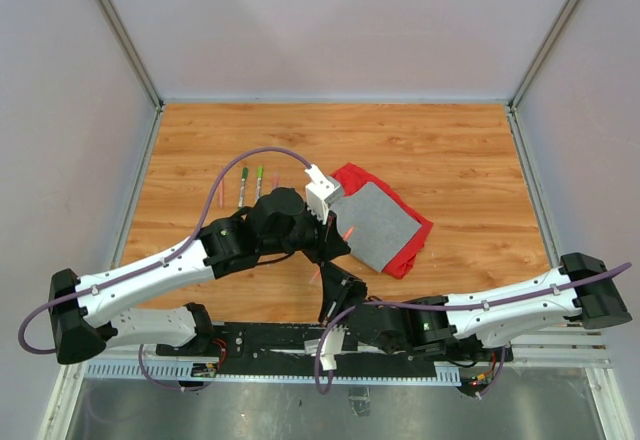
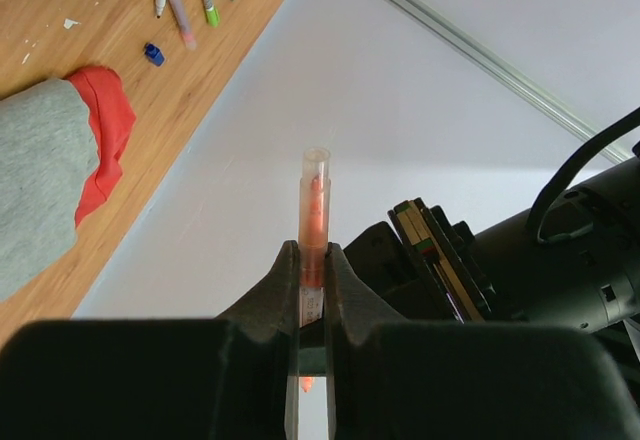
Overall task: Insert the pens into the pen caps
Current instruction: Adjust the pen, then adjust the pen cap at the center of the board.
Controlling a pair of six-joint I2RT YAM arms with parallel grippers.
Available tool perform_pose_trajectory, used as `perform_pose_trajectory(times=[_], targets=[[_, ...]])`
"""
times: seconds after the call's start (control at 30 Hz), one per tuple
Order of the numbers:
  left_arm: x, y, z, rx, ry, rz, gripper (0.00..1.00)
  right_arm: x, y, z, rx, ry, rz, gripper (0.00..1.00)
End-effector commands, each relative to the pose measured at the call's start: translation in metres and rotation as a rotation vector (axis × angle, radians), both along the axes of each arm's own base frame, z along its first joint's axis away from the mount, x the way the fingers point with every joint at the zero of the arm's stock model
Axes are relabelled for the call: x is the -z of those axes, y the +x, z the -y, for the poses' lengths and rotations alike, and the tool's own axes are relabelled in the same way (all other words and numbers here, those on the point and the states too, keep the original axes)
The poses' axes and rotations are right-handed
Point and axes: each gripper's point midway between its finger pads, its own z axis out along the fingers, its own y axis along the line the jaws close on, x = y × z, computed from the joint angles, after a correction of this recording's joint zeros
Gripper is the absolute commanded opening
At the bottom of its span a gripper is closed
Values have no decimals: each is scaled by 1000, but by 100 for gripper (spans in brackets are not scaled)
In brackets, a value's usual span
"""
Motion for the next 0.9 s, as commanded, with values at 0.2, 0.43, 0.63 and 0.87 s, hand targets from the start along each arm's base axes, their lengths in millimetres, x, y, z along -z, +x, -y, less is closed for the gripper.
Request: perform_pose_trajectory(times=[0.2,0.43,0.63,0.87], targets=[[-4,27,-26,-170,37,80,0,-36,-5,-2,9,214,-64,51],[-16,61,-69,-362,44,107,1,-40,-8,3,19,403,-257,59],[-40,72,-120,-546,37,173,1,-46,-8,9,92,755,-755,59],[-75,61,-180,-701,29,262,1,-12,40,24,422,1128,-1383,58]])
